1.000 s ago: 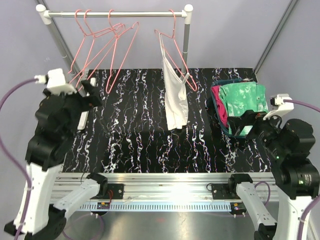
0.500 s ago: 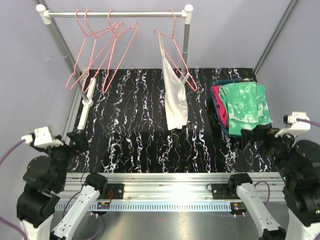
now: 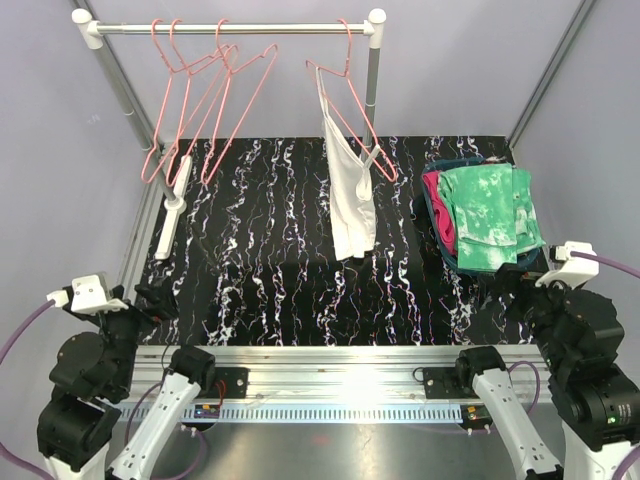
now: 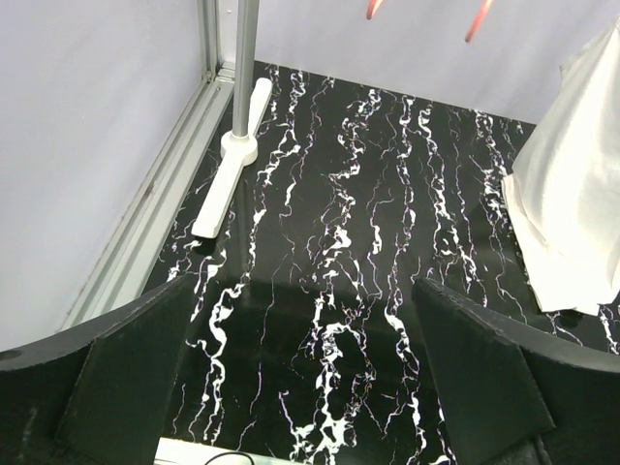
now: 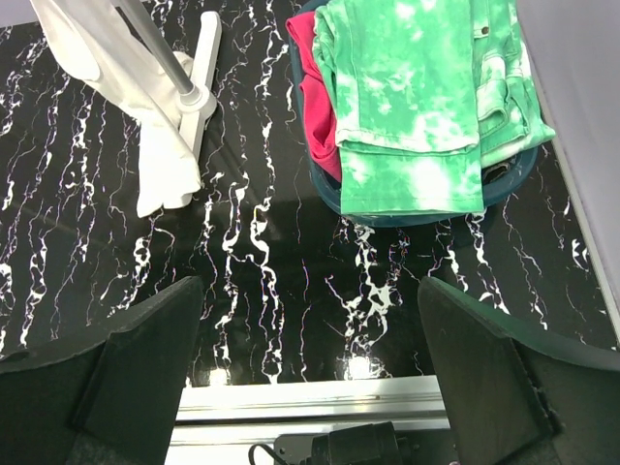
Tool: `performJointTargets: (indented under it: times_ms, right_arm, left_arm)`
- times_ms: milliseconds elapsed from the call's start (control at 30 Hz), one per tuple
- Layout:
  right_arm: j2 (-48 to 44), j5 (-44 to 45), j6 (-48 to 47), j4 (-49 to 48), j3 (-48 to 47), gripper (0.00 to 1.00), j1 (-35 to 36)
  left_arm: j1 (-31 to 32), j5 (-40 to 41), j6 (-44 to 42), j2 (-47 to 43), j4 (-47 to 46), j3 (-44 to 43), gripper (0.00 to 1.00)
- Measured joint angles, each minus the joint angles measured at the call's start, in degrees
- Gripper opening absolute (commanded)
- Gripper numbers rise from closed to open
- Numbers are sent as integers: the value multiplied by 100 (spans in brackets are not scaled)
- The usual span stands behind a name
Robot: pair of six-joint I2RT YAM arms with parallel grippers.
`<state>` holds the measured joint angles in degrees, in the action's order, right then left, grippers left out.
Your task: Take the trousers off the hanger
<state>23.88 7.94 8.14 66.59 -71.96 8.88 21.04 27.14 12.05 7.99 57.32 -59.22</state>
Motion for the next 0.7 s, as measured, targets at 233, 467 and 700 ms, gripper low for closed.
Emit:
performJointTargets:
  times_ms: [233,467,700]
  right_arm:
    - [0,-85,24,-302,273,99,0]
    - [-4,-203,4,-590,522,100,2]
    - [-85,-297,-28,-841,575,100,2]
  left_arm:
    - [0,-92,2,0,-70,186,99]
    - [0,-190,2,0,-107,251,99]
    - [0,-105,48,0,-170,273,99]
